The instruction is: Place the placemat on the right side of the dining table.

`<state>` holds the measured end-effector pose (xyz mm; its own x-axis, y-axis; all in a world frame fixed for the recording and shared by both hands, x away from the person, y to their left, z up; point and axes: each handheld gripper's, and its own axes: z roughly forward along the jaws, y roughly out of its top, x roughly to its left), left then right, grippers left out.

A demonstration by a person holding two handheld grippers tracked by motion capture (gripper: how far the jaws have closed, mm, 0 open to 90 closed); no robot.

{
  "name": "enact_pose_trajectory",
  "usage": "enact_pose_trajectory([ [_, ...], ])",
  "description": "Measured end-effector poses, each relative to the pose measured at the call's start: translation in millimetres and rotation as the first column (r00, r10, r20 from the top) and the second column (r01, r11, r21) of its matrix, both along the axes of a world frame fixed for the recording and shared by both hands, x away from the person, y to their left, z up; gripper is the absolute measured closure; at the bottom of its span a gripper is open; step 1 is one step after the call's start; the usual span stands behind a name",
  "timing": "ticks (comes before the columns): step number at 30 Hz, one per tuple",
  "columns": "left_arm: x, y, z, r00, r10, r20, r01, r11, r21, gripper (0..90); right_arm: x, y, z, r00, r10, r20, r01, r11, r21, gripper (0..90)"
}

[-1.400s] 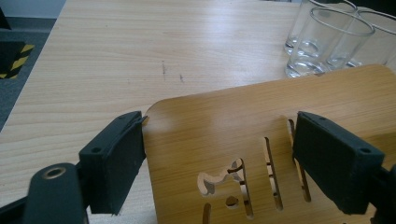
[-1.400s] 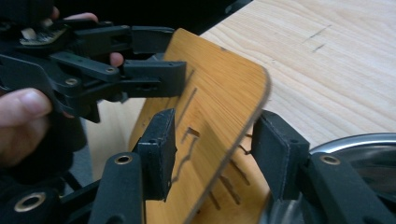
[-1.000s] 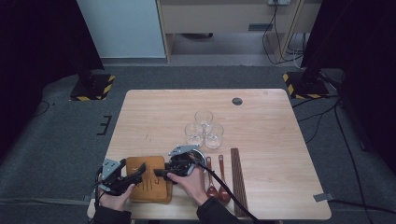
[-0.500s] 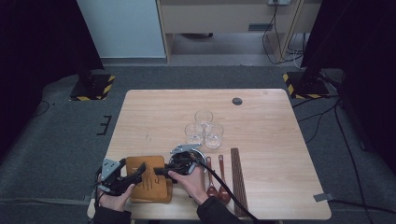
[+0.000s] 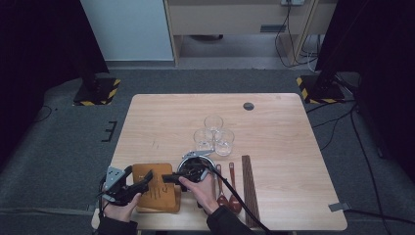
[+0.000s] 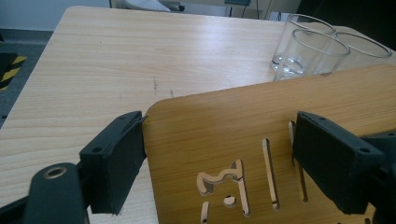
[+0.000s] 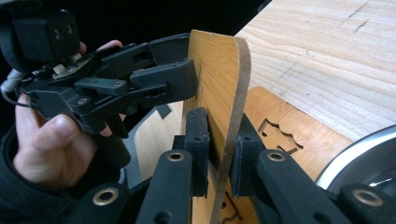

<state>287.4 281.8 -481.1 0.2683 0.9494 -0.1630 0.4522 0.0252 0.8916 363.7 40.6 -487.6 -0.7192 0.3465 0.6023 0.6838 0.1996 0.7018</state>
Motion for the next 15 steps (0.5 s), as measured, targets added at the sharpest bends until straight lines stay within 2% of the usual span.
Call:
enact_pose_trajectory([
  [7, -0.1, 0.5, 0.0, 1.0000, -0.006, 0.007, 0.006, 0.9999, -0.015, 17.2, 1.0, -2.8, -0.9, 0.9988, 0.008, -0.048, -0.006, 0.999, 0.038, 84.8],
  [15, 0.1, 1.6, -0.8, 0.9999, -0.010, 0.010, 0.011, 0.9995, -0.030, 17.2, 1.6, -3.6, -1.5, 0.9971, 0.015, -0.075, -0.011, 0.998, 0.056, 86.1],
])
